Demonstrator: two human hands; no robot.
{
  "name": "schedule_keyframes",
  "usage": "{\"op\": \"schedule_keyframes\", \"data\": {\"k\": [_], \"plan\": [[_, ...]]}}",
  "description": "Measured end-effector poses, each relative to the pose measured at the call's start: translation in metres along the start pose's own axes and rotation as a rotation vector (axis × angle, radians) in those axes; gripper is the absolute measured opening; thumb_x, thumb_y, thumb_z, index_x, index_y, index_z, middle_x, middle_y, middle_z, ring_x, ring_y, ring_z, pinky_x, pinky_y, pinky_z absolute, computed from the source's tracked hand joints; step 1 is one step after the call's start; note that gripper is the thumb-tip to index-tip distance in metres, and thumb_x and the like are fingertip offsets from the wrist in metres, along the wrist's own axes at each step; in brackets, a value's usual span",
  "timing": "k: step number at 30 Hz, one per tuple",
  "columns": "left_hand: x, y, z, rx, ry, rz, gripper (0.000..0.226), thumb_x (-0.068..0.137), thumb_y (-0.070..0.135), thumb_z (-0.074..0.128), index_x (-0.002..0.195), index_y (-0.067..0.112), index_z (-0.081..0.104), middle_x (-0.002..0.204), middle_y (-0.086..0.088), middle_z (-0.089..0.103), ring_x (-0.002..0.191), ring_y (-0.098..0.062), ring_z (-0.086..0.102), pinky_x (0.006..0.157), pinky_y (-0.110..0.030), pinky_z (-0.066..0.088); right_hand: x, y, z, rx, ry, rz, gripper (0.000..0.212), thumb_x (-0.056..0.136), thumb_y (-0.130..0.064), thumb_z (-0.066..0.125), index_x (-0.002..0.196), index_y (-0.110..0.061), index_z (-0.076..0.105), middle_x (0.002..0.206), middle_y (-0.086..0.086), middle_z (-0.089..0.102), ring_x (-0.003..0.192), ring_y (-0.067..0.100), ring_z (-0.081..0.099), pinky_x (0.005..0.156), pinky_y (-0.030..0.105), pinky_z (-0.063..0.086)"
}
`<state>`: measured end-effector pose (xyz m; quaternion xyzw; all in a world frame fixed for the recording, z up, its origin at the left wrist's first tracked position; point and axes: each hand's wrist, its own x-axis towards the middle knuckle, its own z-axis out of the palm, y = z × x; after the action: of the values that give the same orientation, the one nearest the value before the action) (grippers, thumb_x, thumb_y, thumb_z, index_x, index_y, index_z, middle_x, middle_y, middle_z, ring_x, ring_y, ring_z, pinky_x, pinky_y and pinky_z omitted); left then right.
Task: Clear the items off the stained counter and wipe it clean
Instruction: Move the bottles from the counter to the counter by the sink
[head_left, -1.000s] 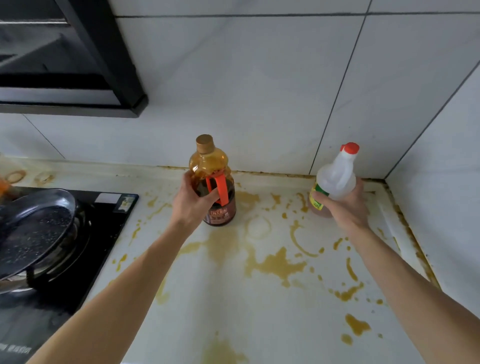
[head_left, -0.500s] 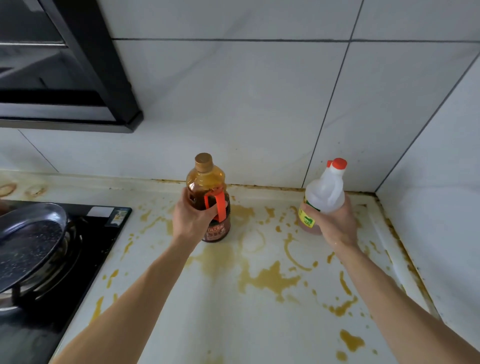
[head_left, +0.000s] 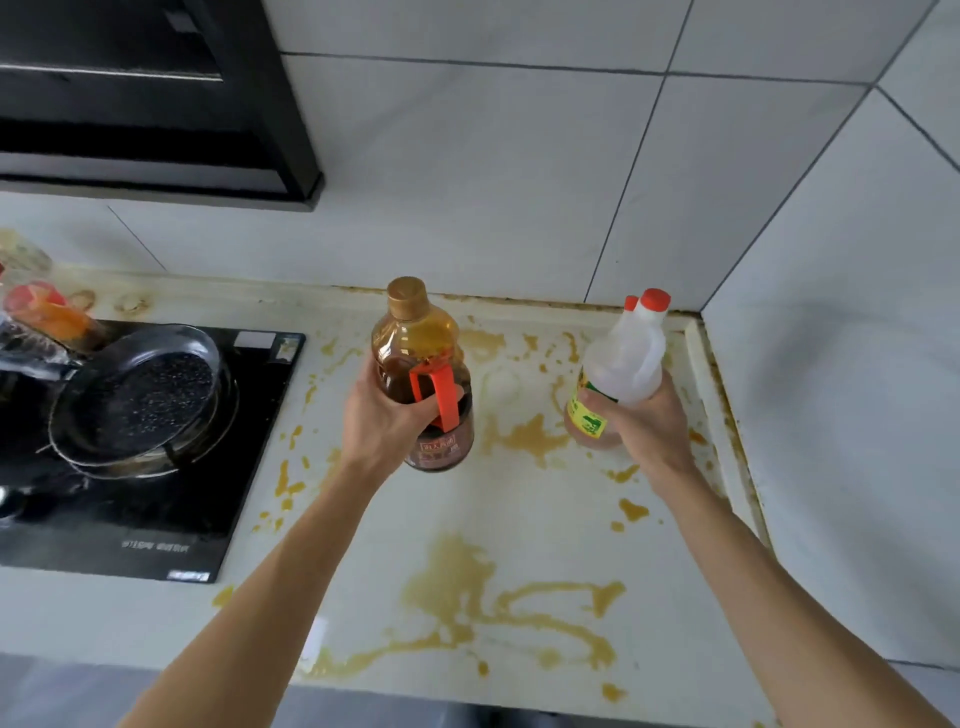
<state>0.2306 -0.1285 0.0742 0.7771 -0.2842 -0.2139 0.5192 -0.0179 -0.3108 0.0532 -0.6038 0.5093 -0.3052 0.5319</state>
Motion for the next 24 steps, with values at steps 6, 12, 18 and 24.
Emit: {"op": "schedule_keyframes", "data": {"k": [6,12,18,24], "plan": [[-0.077,-0.013,-0.037,0.074,-0.062,-0.177,0.073,0.057,0.048,0.097,0.122,0.038,0.064,0.105,0.017,0.078,0.096,-0.001,0.074,0.088,-0.04,0.064,-0.081,0.007,-0.026,-0.071,-0.02,0.095,0.089,0.061,-0.04,0.099,0.138,-0.034,0.055,0.123,-0.01,0.071,0.115,0.014,0.067,0.09,0.038,0.058],[-0.145,-0.052,-0.073,0.155,-0.079,-0.298,0.075,0.056,0.055,0.093,0.123,0.041,0.063,0.107,0.017,0.077,0.1,-0.004,0.073,0.092,-0.038,0.063,-0.148,0.04,-0.049,-0.208,-0.1,0.18,0.085,0.064,-0.042,0.098,0.136,-0.039,0.052,0.122,-0.012,0.069,0.115,0.017,0.066,0.094,0.044,0.057],[-0.191,-0.08,-0.103,0.154,-0.042,-0.362,0.073,0.054,0.059,0.092,0.119,0.041,0.063,0.105,0.017,0.077,0.096,-0.004,0.074,0.087,-0.034,0.063,-0.194,0.059,-0.053,-0.293,-0.145,0.261,0.076,0.065,-0.041,0.098,0.128,-0.046,0.054,0.113,-0.024,0.069,0.105,-0.005,0.062,0.077,0.025,0.05],[-0.232,-0.089,-0.12,0.104,0.064,-0.423,0.064,0.054,0.061,0.091,0.109,0.056,0.059,0.103,0.025,0.076,0.094,0.008,0.071,0.078,-0.018,0.054,-0.22,0.069,-0.055,-0.416,-0.251,0.265,0.082,0.057,-0.056,0.095,0.125,-0.048,0.05,0.11,-0.028,0.064,0.102,-0.006,0.059,0.073,0.02,0.046]]}}
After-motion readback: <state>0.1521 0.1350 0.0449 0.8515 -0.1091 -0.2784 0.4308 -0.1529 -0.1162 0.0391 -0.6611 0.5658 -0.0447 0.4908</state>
